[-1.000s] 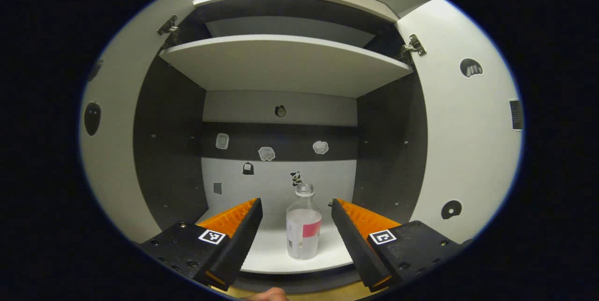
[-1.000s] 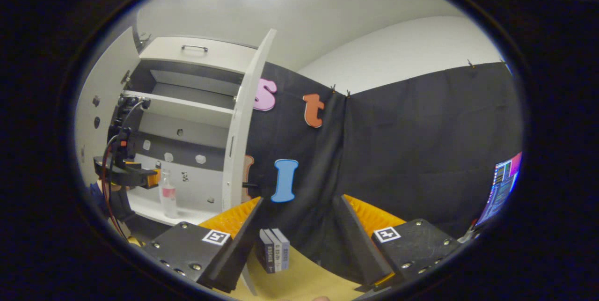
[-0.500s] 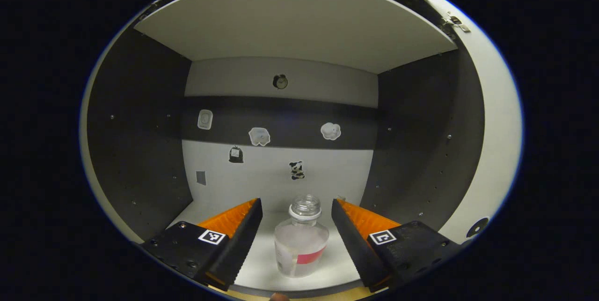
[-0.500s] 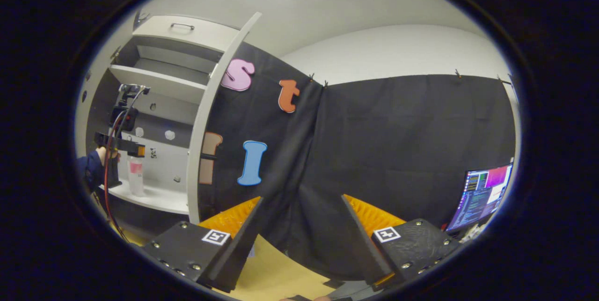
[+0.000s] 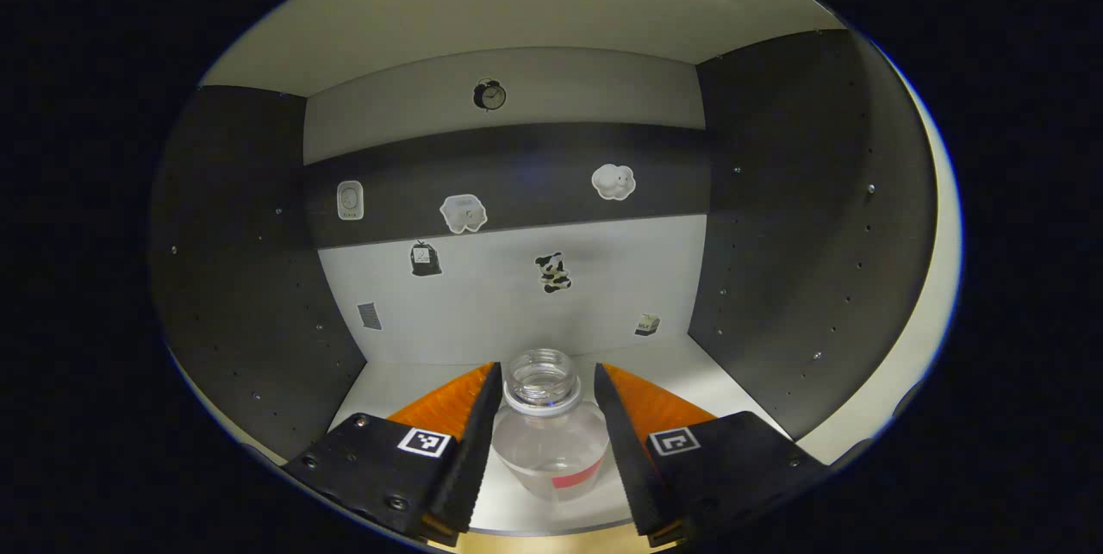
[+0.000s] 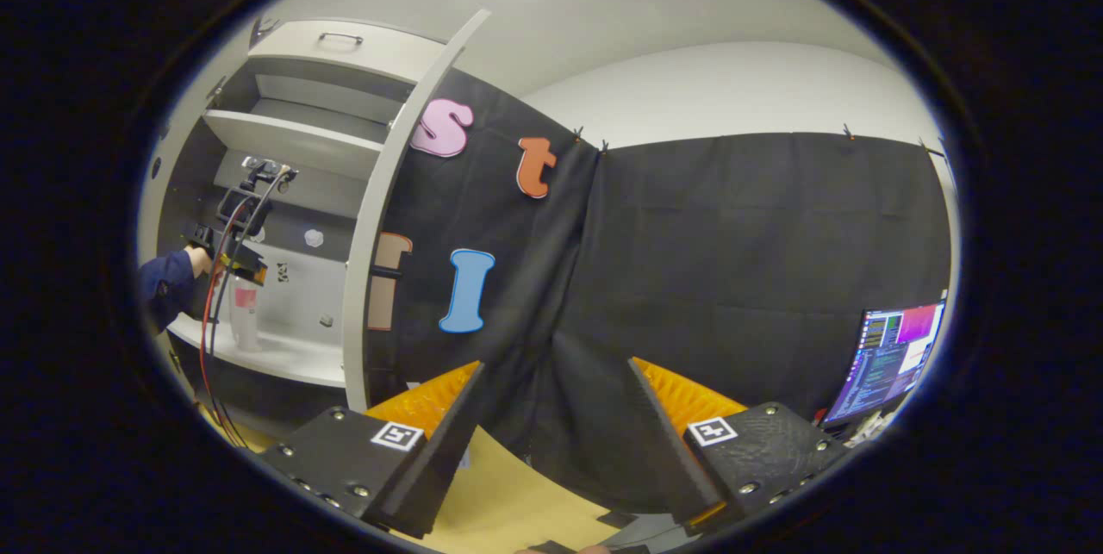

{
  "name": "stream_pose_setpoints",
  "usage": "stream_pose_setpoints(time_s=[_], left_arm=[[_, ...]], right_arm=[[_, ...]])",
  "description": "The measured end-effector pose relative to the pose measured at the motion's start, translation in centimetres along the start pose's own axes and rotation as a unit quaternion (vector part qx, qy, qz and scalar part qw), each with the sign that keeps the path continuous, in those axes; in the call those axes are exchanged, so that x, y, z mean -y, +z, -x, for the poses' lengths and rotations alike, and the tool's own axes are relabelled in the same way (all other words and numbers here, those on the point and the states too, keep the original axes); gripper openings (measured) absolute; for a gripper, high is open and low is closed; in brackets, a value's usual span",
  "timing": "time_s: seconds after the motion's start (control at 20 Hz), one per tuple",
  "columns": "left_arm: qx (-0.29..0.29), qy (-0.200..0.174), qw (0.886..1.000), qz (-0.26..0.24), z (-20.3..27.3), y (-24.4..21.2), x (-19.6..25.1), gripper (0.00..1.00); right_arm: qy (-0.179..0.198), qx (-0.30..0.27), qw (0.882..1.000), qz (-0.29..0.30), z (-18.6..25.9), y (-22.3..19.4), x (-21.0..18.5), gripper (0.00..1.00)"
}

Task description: Grasp the bottle in the cabinet with the left hand and place it on the coaster, then close the right door with the right hand and the left door with the left hand.

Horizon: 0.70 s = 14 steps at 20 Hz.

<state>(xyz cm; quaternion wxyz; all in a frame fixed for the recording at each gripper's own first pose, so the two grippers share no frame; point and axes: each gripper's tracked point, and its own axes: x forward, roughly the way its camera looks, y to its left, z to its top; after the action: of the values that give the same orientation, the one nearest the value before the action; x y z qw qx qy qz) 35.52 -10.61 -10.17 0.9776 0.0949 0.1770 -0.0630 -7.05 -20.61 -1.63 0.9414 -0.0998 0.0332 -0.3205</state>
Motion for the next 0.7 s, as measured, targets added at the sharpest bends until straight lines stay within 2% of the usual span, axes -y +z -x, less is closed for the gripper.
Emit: stream_pose_setpoints(time_s=[0.05,0.1,0.2,0.25,0.3,0.4,0.45,0.7], left_arm=[[0.014,-0.004,1.000,0.007,0.2,0.6,0.0,0.66],[0.033,-0.003,0.999,0.015,0.6,1.4,-0.2,0.54],[0.045,-0.024,0.998,0.033,1.8,1.6,0.1,0.38],[0.046,-0.034,0.998,0.039,2.4,1.3,0.2,0.41],[0.042,-0.043,0.997,0.039,3.1,1.0,0.2,0.37],[0.043,-0.056,0.997,0.043,5.3,0.1,0.2,0.40],[0.052,-0.068,0.995,0.046,6.5,0.1,0.5,0.38],[0.074,-0.113,0.989,0.056,14.6,-2.6,1.1,0.37]], right_arm=[[0.002,0.001,1.000,0.001,-0.2,0.0,-0.1,0.96],[0.003,0.003,1.000,0.001,-0.2,0.1,-0.2,0.96],[0.007,0.005,1.000,-0.002,-0.2,0.2,-0.1,0.94],[0.010,0.005,1.000,-0.006,-0.3,0.2,-0.1,0.94],[0.014,0.007,1.000,-0.010,-0.4,0.3,-0.1,0.94],[0.023,0.011,1.000,-0.018,-0.7,0.7,-0.3,0.96],[0.028,0.014,0.999,-0.020,-0.8,0.9,-0.3,0.96],[0.068,0.024,0.997,-0.015,-0.6,1.2,-1.2,0.96]])
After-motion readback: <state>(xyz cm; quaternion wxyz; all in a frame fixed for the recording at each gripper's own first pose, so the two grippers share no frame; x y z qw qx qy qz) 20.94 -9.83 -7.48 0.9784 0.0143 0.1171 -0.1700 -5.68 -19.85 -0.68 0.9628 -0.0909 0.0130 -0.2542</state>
